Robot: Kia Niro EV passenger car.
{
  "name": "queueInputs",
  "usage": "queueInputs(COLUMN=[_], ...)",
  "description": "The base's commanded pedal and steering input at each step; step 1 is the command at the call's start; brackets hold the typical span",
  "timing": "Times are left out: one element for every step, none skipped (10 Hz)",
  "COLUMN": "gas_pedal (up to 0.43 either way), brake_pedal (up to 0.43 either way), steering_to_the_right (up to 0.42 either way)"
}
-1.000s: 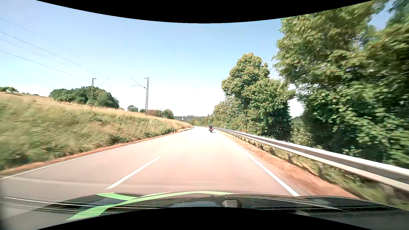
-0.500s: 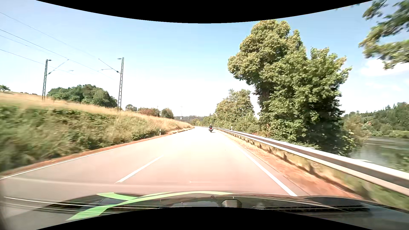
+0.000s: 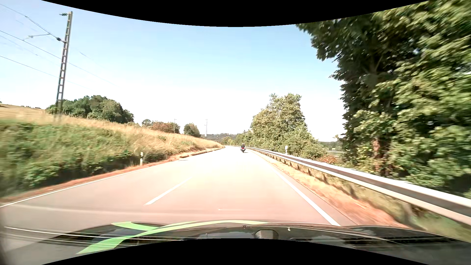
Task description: Follow the waypoints while adhering to traffic rules and regulations
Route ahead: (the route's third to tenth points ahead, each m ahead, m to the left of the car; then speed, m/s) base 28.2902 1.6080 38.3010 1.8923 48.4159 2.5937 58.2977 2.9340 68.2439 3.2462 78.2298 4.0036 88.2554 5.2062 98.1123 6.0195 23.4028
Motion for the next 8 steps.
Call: queueInputs(gas_pedal=[0.260, 0.260, 0.248, 0.248, 0.248, 0.260, 0.268, 0.280], brake_pedal=[0.000, 0.000, 0.000, 0.000, 0.000, 0.000, 0.000, 0.000], steering_to_the_right=[-0.007, -0.008, -0.008, -0.008, -0.008, -0.007, -0.008, -0.008])
